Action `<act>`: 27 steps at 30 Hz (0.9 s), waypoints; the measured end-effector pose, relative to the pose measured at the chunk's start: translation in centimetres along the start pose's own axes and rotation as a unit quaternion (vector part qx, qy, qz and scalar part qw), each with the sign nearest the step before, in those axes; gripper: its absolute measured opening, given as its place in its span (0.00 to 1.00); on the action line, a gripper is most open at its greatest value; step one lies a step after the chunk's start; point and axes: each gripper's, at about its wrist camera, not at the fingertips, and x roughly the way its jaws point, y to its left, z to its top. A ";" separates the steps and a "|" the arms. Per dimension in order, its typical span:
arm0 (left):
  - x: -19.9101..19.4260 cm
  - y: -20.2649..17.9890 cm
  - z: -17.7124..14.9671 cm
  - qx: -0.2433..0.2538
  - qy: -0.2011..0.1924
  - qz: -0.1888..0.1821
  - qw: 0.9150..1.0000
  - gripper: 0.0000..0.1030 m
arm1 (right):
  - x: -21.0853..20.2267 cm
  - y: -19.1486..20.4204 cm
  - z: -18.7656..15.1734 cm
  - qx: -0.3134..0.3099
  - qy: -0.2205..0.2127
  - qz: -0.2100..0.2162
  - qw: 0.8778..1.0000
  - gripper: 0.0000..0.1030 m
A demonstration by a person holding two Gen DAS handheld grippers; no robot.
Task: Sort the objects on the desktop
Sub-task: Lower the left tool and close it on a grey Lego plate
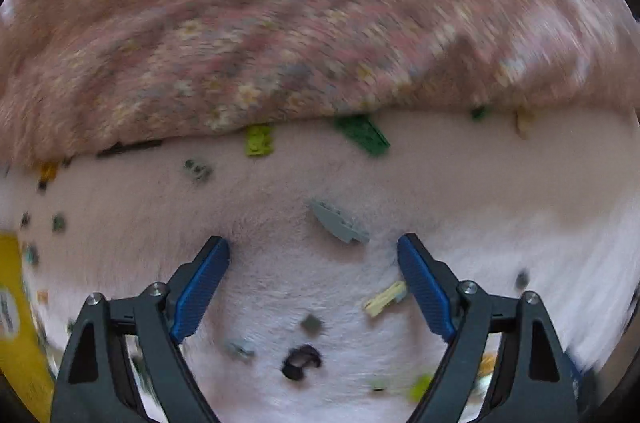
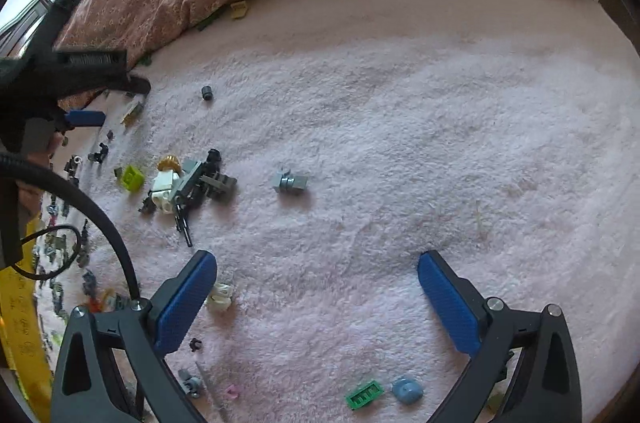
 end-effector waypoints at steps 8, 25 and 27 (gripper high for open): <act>0.2 0.6 0.2 0.196 -0.014 -0.034 0.980 1.00 | 0.0 0.3 -0.1 0.008 -0.008 -0.010 1.000 1.00; 0.1 0.6 2.7 0.204 -0.043 -0.005 0.978 0.80 | -0.1 1.2 -0.2 0.018 -0.028 -0.033 0.999 1.00; 0.0 0.7 3.0 0.206 -0.045 -0.014 0.977 0.71 | -0.2 1.2 -0.2 0.017 -0.029 -0.030 0.999 1.00</act>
